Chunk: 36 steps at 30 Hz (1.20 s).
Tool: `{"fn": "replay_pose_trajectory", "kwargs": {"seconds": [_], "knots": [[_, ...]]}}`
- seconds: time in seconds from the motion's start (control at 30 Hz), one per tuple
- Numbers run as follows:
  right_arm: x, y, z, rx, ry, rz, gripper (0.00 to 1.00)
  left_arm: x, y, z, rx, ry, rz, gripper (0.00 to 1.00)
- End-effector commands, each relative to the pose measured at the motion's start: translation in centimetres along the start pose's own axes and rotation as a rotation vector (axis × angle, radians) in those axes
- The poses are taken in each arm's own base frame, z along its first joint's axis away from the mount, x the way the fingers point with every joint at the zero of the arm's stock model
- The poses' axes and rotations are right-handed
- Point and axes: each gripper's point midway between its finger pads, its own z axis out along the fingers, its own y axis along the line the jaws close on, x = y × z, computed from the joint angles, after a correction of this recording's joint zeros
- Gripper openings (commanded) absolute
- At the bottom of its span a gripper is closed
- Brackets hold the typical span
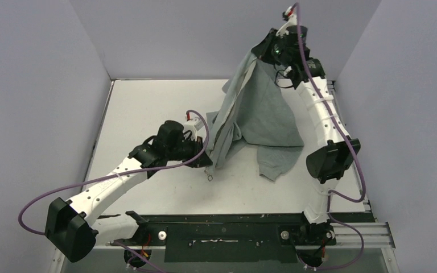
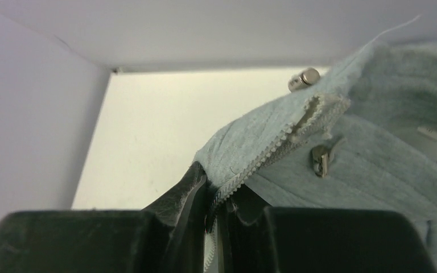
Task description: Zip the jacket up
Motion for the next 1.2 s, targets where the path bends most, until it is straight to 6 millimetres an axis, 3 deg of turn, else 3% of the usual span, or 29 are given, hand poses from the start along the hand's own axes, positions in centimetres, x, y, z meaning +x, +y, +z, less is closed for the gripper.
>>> {"fn": "replay_pose_trajectory", "kwargs": {"seconds": [0.0, 0.2, 0.3, 0.37, 0.5, 0.7, 0.8, 0.93, 1.07, 1.17], "knots": [[0.9, -0.4, 3.3, -0.004, -0.030, -0.018, 0.00, -0.9, 0.4, 0.3, -0.007, -0.106, -0.048, 0.00], [5.1, -1.3, 7.8, 0.006, 0.067, -0.057, 0.05, 0.8, 1.4, 2.5, -0.022, -0.060, -0.058, 0.00], [6.6, -2.3, 7.8, 0.034, 0.097, -0.062, 0.14, 1.1, 1.9, 3.6, -0.035, -0.049, -0.060, 0.00], [7.0, -2.9, 6.9, 0.054, 0.094, -0.069, 0.25, 1.2, 2.6, 4.1, -0.064, -0.043, -0.062, 0.00], [4.7, -3.2, 3.3, 0.061, 0.020, -0.077, 0.55, 1.0, 2.9, 4.4, -0.082, -0.039, -0.049, 0.00], [3.1, -3.9, -3.7, 0.027, -0.048, -0.030, 0.66, 0.8, 2.6, 4.4, -0.070, -0.030, -0.029, 0.00], [4.7, -3.8, -6.7, -0.005, -0.038, -0.015, 0.69, 0.8, 2.4, 4.3, -0.062, -0.025, -0.018, 0.00], [8.9, -2.7, -9.3, -0.070, 0.033, 0.043, 0.70, 0.6, 2.5, 3.9, -0.080, -0.040, -0.008, 0.00], [12.8, -0.4, -9.6, -0.121, 0.120, 0.086, 0.77, 1.4, 3.2, 3.8, -0.107, -0.033, -0.007, 0.00], [13.9, 0.4, -8.4, -0.099, 0.140, 0.085, 0.82, 2.0, 3.5, 4.1, -0.110, -0.022, -0.016, 0.00]]}}
